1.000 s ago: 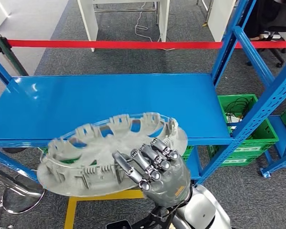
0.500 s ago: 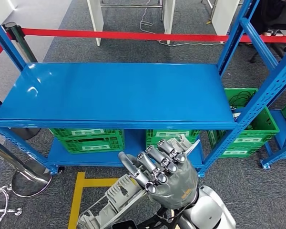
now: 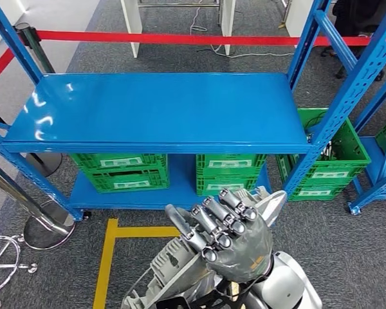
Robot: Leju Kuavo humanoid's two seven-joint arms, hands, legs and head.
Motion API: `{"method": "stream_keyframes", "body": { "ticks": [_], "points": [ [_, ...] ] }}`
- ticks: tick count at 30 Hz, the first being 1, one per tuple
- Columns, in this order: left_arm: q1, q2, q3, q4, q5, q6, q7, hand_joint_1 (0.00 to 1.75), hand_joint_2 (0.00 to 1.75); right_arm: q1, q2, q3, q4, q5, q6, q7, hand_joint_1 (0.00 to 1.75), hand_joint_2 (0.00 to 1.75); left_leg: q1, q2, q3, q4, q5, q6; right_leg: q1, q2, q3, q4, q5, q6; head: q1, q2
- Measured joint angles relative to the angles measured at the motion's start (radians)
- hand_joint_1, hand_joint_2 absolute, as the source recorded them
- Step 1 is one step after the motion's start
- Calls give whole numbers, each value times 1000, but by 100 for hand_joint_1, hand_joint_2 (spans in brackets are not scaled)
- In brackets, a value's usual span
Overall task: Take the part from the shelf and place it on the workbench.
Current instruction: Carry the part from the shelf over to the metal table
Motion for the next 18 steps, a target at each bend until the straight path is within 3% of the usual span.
{"method": "stream_keyframes", "body": {
  "ticks": [2,4,5,6,8,9,10,11,13,15,16,18],
  "points": [
    [-1,0,0,0,0,0,0,0,0,0,0,-1,-3,0,0,0,175,175,-7,-1,12,-38,-7,16,-1,-1,-9,1,17,14,0,0],
    [0,-1,0,0,0,-1,0,0,0,1,0,-3,-5,0,0,0,175,175,-7,2,-4,-41,11,36,-5,2,-18,5,14,28,0,0],
    [-1,-1,0,0,0,-1,0,0,0,2,0,-4,-5,0,0,0,175,175,-7,4,-15,-43,23,46,-6,5,-29,23,-13,33,2,0],
    [-1,-1,0,0,0,-2,0,0,0,2,0,-5,-5,0,0,0,175,175,-6,6,-29,-45,36,55,-7,9,-43,58,-57,36,4,0],
    [-3,-1,0,0,0,-3,0,0,0,3,0,-6,-5,0,0,0,175,175,-10,7,-63,-44,61,63,-6,12,-71,173,-159,40,8,0],
    [-3,-1,0,0,0,-3,0,0,0,4,0,-6,-5,0,0,0,175,175,-12,7,-81,-43,74,65,-5,12,-75,228,-185,40,9,0],
    [-2,-1,0,0,-1,-3,0,0,0,5,0,-7,-5,0,0,-1,175,175,-15,7,-98,-41,86,65,-5,13,-69,263,-185,40,10,0],
    [-2,-1,0,0,-2,-4,1,0,0,6,0,-8,-5,0,0,-2,175,175,-17,7,-114,-40,98,65,-5,12,-49,266,-160,38,10,0],
    [-4,-3,0,0,-10,-5,10,0,0,9,0,-13,-9,0,0,-4,175,175,-20,7,-141,-35,119,62,-3,13,37,178,-100,31,10,0],
    [-7,-7,-2,0,-24,-4,32,0,0,11,2,-18,-20,0,0,2,175,175,-24,6,-158,-30,138,56,0,13,144,29,-101,22,10,0],
    [-9,-9,-3,0,-31,-2,43,0,0,11,4,-20,-28,0,-1,8,175,175,-25,6,-163,-29,148,52,2,14,174,-23,-115,19,10,0],
    [-12,-12,-8,0,-43,5,58,0,0,16,7,-24,-45,0,-1,16,175,175,-24,6,-170,-31,169,42,5,15,180,-61,-124,10,10,0]
  ]
}}
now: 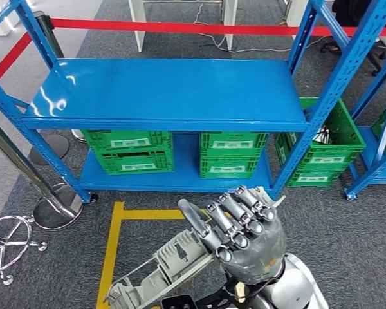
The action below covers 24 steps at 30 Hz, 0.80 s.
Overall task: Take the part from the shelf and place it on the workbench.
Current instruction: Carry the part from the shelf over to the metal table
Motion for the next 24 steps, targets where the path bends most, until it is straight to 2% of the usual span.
{"method": "stream_keyframes", "body": {
  "ticks": [1,2,3,5,6,7,8,9,10,11,12,13,14,16,17,18,19,20,21,22,23,24],
  "points": [
    [0,0,-3,0,-4,4,4,0,0,4,1,-2,-8,0,0,2,175,175,1,-1,-5,2,-3,-6,-1,-2,-10,0,7,-6,0,0],
    [0,0,-7,0,-6,6,5,0,0,9,3,-5,-16,0,0,1,175,175,3,-1,-11,17,-27,-13,-2,-4,-20,0,17,-15,-2,0],
    [2,2,-10,0,-8,9,4,0,0,14,5,-9,-24,0,0,-1,175,175,5,-2,-19,51,-70,-20,-5,-7,-30,-1,28,-22,-4,0],
    [6,4,-13,0,-6,12,2,0,0,23,10,-20,-42,0,0,-13,175,175,11,-3,-40,169,-182,-34,-6,-10,-49,3,48,-31,-9,0],
    [7,6,-13,0,-4,14,0,0,0,30,13,-29,-52,0,0,-20,175,175,13,-3,-48,236,-216,-39,-6,-12,-62,7,58,-31,-10,0],
    [7,7,-13,0,-1,17,-3,0,0,38,14,-39,-64,0,0,-27,175,175,16,-3,-47,282,-223,-42,-6,-14,-76,13,68,-30,-10,0],
    [7,8,-13,0,2,18,-5,0,0,48,15,-50,-75,0,0,-31,175,175,19,-3,-33,299,-207,-45,-6,-15,-94,20,76,-29,-11,0],
    [7,8,-13,0,4,20,-7,0,0,57,15,-61,-88,0,0,-34,175,175,22,-2,-4,282,-179,-46,-7,-16,-111,28,83,-26,-11,0],
    [7,9,-13,0,6,21,-10,0,0,66,15,-70,-99,0,0,-36,175,175,25,-3,39,228,-152,-47,-7,-16,-126,37,88,-24,-11,0],
    [6,9,-13,0,6,22,-11,0,0,73,15,-79,-110,0,0,-36,175,175,25,-3,87,159,-142,-45,-7,-16,-140,46,91,-20,-11,0],
    [4,8,-13,0,6,22,-12,0,0,79,15,-86,-120,0,0,-36,175,175,25,-4,127,93,-144,-41,-6,-16,-150,54,96,-14,-11,0],
    [2,6,-13,0,6,23,-12,0,0,85,15,-93,-128,0,0,-35,175,175,23,-5,153,46,-152,-35,-6,-16,-159,59,102,-9,-12,0],
    [-1,4,-13,0,6,23,-12,0,0,89,15,-98,-134,0,0,-35,175,175,19,-6,163,22,-160,-29,-6,-16,-166,60,111,-2,-12,0],
    [-4,-1,-13,0,9,25,-7,0,0,98,15,-107,-143,0,0,-35,175,175,18,-5,157,5,-154,-15,-8,-14,-178,60,119,11,-12,0],
    [-6,-3,-13,0,15,29,0,0,0,102,15,-112,-147,0,0,-35,175,175,20,-4,151,-2,-147,-6,-9,-10,-189,71,104,16,-10,0],
    [-9,-5,-11,0,29,36,12,0,0,106,15,-117,-150,0,0,-37,175,175,21,-2,143,-9,-140,2,-9,-7,-204,101,71,20,-7,0],
    [-11,-7,-5,0,52,44,28,0,0,110,15,-122,-153,0,0,-39,175,175,22,-1,134,-12,-132,9,-10,-3,-222,149,25,22,-3,0],
    [-13,-8,5,0,87,49,48,0,0,114,16,-127,-156,0,0,-43,175,175,20,-1,121,-12,-123,14,-10,-2,-240,211,-21,24,1,0],
    [-13,-9,24,0,135,49,68,0,0,119,17,-132,-158,0,0,-47,175,175,18,1,109,-11,-114,16,-9,-2,-252,275,-53,25,3,0],
    [-13,-10,50,0,188,43,83,0,0,123,18,-136,-159,0,0,-50,175,175,16,2,97,-9,-105,17,-9,-2,-256,322,-62,25,4,0],
    [-11,-11,83,0,244,33,94,0,0,128,20,-140,-161,0,0,-53,175,175,13,3,85,-8,-95,17,-9,-2,-245,340,-47,24,4,0],
    [-9,-12,118,0,292,20,100,0,0,131,21,-144,-163,0,0,-55,175,175,11,3,72,-6,-86,17,-8,-2,-220,326,-16,21,4,0]
  ]
}}
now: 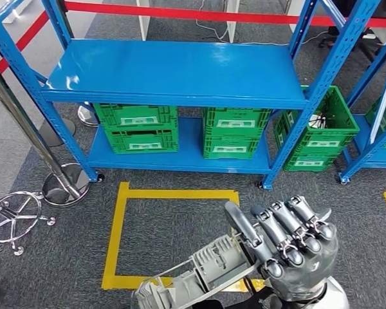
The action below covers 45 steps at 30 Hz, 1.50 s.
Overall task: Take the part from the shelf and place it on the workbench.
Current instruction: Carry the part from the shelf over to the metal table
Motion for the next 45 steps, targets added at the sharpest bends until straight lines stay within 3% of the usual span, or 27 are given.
{"method": "stream_keyframes", "body": {
  "ticks": [2,4,6,8,10,12,13,15,17,19,20,22,24,25,27,28,29,30,32,33,35,36,38,40,42,43,45],
  "points": [
    [4,0,65,0,62,-24,1,0,0,2,1,-3,-5,0,0,-1,175,175,-4,-1,-21,4,17,-4,1,0,93,-121,50,-8,0,0],
    [8,1,114,0,80,-34,-9,0,0,3,2,-4,-12,0,0,0,175,175,-6,-2,-34,7,35,-11,5,1,187,-264,42,-14,0,0],
    [11,2,139,1,48,-18,-21,0,0,4,3,-6,-19,0,0,4,175,175,-6,-2,-42,6,55,-21,9,3,213,-319,30,-17,0,0],
    [10,6,128,5,-50,31,-22,0,0,3,3,-8,-21,0,0,10,175,175,-4,-3,-53,13,47,-33,6,0,194,-319,46,-28,-1,0],
    [7,9,83,9,-176,88,-7,0,0,2,5,-9,-23,1,0,15,175,175,-2,-4,-70,76,-35,-46,2,-5,171,-318,68,-43,-7,0],
    [3,10,27,10,-266,125,22,0,0,1,6,-10,-24,2,0,18,175,175,2,-4,-93,205,-135,-57,4,-8,142,-311,89,-51,-13,0],
    [-1,9,0,10,-297,139,37,0,0,1,6,-10,-24,2,0,19,175,175,4,-4,-98,264,-155,-60,5,-10,125,-305,100,-52,-14,0],
    [-8,9,-52,10,-344,161,61,0,0,1,6,-10,-24,2,0,20,175,175,7,-4,-72,300,-122,-63,6,-11,84,-289,119,-50,-15,0],
    [-15,8,-95,10,-369,173,72,0,0,1,7,-10,-25,2,0,20,175,175,8,-5,13,204,-73,-57,6,-11,48,-270,133,-46,-15,0],
    [-21,8,-124,10,-377,176,76,0,0,0,9,-10,-27,2,0,20,175,175,5,-6,107,61,-87,-46,8,-11,27,-257,147,-36,-14,0],
    [-23,8,-134,10,-379,176,76,0,0,0,10,-10,-28,2,0,20,175,175,2,-7,130,16,-101,-40,7,-12,21,-255,156,-30,-14,0],
    [-25,7,-152,10,-385,174,76,0,0,-1,12,-11,-29,2,0,20,175,175,-1,-6,129,-8,-96,-26,5,-14,13,-259,175,-17,-14,0],
    [-24,7,-168,10,-392,169,76,0,0,0,13,-11,-29,2,0,19,175,175,1,-2,108,-13,-71,-10,1,-9,0,-243,144,-7,-13,0],
    [-24,6,-175,10,-395,168,78,0,0,0,14,-11,-29,2,0,18,175,175,3,0,94,-15,-57,-3,0,-6,-12,-209,98,-3,-11,0],
    [-27,5,-186,9,-401,166,85,0,0,-1,14,-11,-29,2,0,16,175,175,2,2,60,-14,-29,4,0,-1,-39,-94,-8,4,-7,0],
    [-29,4,-190,8,-403,165,90,0,0,-1,14,-11,-29,2,0,14,175,175,2,3,41,-12,-15,4,-1,-1,-47,-33,-35,7,-6,0],
    [-29,4,-193,7,-404,165,92,0,0,-1,14,-11,-29,2,0,13,175,175,2,4,22,-11,0,3,-1,-1,-45,11,-34,9,-5,0],
    [-30,4,-196,6,-404,165,94,0,0,-1,15,-11,-29,2,0,12,175,175,3,5,2,-8,14,0,-1,-1,-29,27,-8,11,-5,0],
    [-30,4,-203,5,-404,165,94,0,0,-1,16,-11,-29,2,0,11,175,175,4,7,-34,1,39,-6,-3,-1,50,-42,57,13,-4,0],
    [-30,4,-205,3,-402,165,93,0,0,-2,18,-11,-29,2,0,10,175,175,3,6,-49,6,49,-11,-3,0,113,-119,63,13,-3,0],
    [-31,4,-206,-1,-395,164,88,0,0,-4,23,-11,-30,2,0,10,175,175,1,5,-67,14,71,-21,-2,2,210,-262,27,5,-2,0],
    [-30,4,-206,-3,-391,162,85,0,0,-5,26,-12,-31,2,0,10,175,175,0,5,-71,15,82,-26,1,3,230,-299,12,-1,-2,0],
    [-29,6,-206,-5,-386,157,79,0,0,-7,29,-13,-32,2,0,11,175,175,3,3,-79,13,97,-37,3,1,212,-305,18,-19,-4,0],
    [-25,7,-206,-9,-384,155,75,0,0,-9,34,-13,-32,2,0,11,175,175,6,0,-94,53,36,-48,2,-3,185,-302,43,-38,-9,0],
    [-23,9,-206,-12,-383,155,73,0,0,-10,38,-14,-32,2,0,12,175,175,8,-1,-113,169,-80,-56,5,-6,153,-298,70,-50,-16,0],
    [-22,9,-206,-14,-383,155,72,0,0,-11,39,-14,-32,2,0,12,175,175,8,-1,-119,235,-119,-58,8,-7,136,-295,84,-52,-18,0],
    [-21,11,-206,-17,-383,156,71,0,0,-12,42,-14,-31,3,0,12,175,175,7,-1,-105,311,-114,-55,13,-9,95,-282,111,-54,-19,0]
  ]
}}
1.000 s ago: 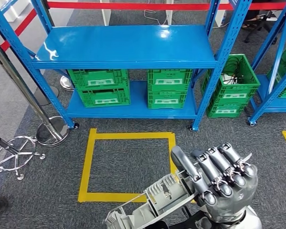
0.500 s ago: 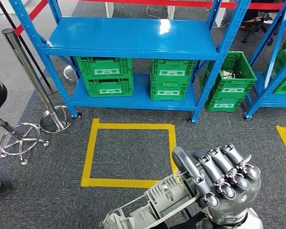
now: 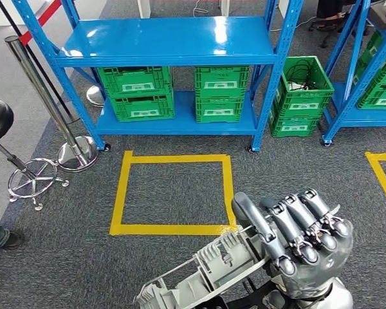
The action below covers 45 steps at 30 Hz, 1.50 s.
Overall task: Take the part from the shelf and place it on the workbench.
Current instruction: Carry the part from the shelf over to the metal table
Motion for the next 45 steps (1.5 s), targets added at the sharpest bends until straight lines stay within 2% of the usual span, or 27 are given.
{"method": "stream_keyframes", "body": {
  "ticks": [1,2,3,5,6,7,9,10,13,14,15,16,18,19,20,23,24,26,28,29,30,31,33,35,37,39,45],
  "points": [
    [1,1,0,-2,0,0,-1,0,0,-1,1,0,0,0,0,0,175,175,-1,0,27,-9,28,5,3,0,-24,7,12,0,0,0],
    [1,1,0,-3,0,1,-3,0,0,-2,3,0,0,1,0,0,175,175,-3,-1,71,-54,54,13,6,0,-45,14,24,0,0,0],
    [1,3,0,-4,0,2,-5,0,0,-3,5,0,0,1,0,0,175,175,-7,-1,125,-124,56,24,8,1,-62,20,34,2,0,0],
    [1,4,0,-6,0,3,-10,0,0,-5,8,0,0,1,0,-1,175,175,-15,-1,218,-267,25,40,8,-1,-79,24,52,9,1,0],
    [1,5,0,-7,-1,4,-13,0,0,-7,8,1,0,1,0,-1,175,175,-19,-1,238,-307,10,45,5,-2,-82,23,60,14,1,0],
    [2,6,0,-8,-1,4,-16,0,0,-8,9,1,0,1,0,-1,175,175,-22,0,241,-324,12,48,3,-4,-83,19,70,20,1,0],
    [8,7,0,-9,-2,4,-22,0,0,-8,9,2,0,1,0,-2,175,175,-21,2,226,-332,36,57,-2,-2,-95,25,67,32,-1,0],
    [10,7,0,-9,-2,3,-27,0,0,-8,10,2,1,1,0,-2,175,175,-18,3,215,-337,50,61,-3,1,-109,47,44,38,1,0],
    [14,7,1,-9,-3,-5,-44,0,0,-9,10,3,3,1,0,-6,175,175,-15,5,171,-338,87,65,-9,8,-171,227,-86,54,8,0],
    [16,7,1,-9,-3,-7,-46,0,0,-9,10,4,5,1,0,-7,175,175,-14,6,156,-337,99,63,-12,9,-177,276,-113,59,9,0],
    [17,7,1,-9,-3,-8,-47,0,0,-9,10,4,7,1,0,-7,175,175,-13,7,143,-335,109,60,-15,8,-161,285,-119,63,9,0],
    [18,8,1,-9,-4,-9,-47,0,0,-9,10,5,9,1,0,-7,175,175,-11,8,130,-333,117,57,-17,8,-123,253,-109,66,10,0],
    [19,8,1,-9,-4,-10,-48,0,0,-13,10,8,11,1,0,-9,175,175,-7,7,112,-321,128,47,-24,8,-10,107,-76,74,11,0],
    [19,8,1,-9,-4,-10,-48,0,0,-16,10,10,12,1,0,-10,175,175,-8,7,104,-312,131,42,-25,11,31,45,-67,71,12,0],
    [18,8,1,-9,-5,-10,-48,0,0,-19,10,11,13,1,0,-12,175,175,-9,6,99,-304,133,37,-25,13,54,7,-65,66,13,0],
    [20,10,1,-9,-6,-11,-48,0,0,-21,10,12,16,1,-1,-15,175,175,-8,6,91,-297,142,20,-20,15,53,0,-60,41,14,0],
    [20,11,1,-9,-7,-12,-48,0,0,-22,11,12,16,1,-1,-16,175,175,-6,5,87,-289,135,14,-20,14,53,0,-55,32,13,0],
    [20,10,1,-9,-9,-14,-47,0,0,-23,13,12,17,2,-1,-18,175,175,-3,3,59,-219,81,4,-23,10,49,0,-43,17,8,0],
    [20,10,1,-9,-10,-14,-43,0,0,-23,14,12,18,2,-1,-20,175,175,-2,3,8,-83,5,-2,-21,9,38,2,-34,11,3,0],
    [20,10,1,-9,-10,-15,-39,0,0,-23,15,12,20,2,0,-21,175,175,-1,3,-10,-27,-17,-4,-20,9,32,3,-30,11,3,0],
    [20,10,1,-9,-11,-16,-35,0,0,-23,15,12,21,2,-1,-22,175,175,-1,3,-13,-3,-19,-3,-19,8,28,4,-28,12,3,0],
    [20,10,0,-9,-11,-17,-32,0,0,-23,15,12,22,2,0,-23,175,175,-1,3,2,-20,-4,-1,-18,9,25,6,-27,12,3,0],
    [20,10,0,-9,-12,-17,-31,0,0,-23,17,12,23,2,-1,-25,175,175,-2,1,74,-146,57,9,-17,9,24,7,-25,14,3,0],
    [19,10,0,-9,-12,-17,-31,0,0,-24,20,12,23,2,-1,-25,175,175,-3,-1,131,-263,90,18,-12,10,19,13,-25,18,3,0],
    [19,8,0,-9,-12,-17,-31,0,0,-25,22,12,24,2,-1,-25,175,175,-5,-2,140,-296,91,17,-8,10,9,18,-24,20,5,0],
    [22,7,0,-9,-12,-17,-31,0,0,-25,23,12,26,2,-1,-22,175,175,-8,-2,135,-298,92,17,-11,9,4,16,-20,21,8,0],
    [24,5,0,-10,-12,-16,-29,0,0,-29,23,19,35,2,-1,9,175,175,-12,-2,129,-297,98,28,-15,10,3,5,-8,37,7,0]
  ]
}}
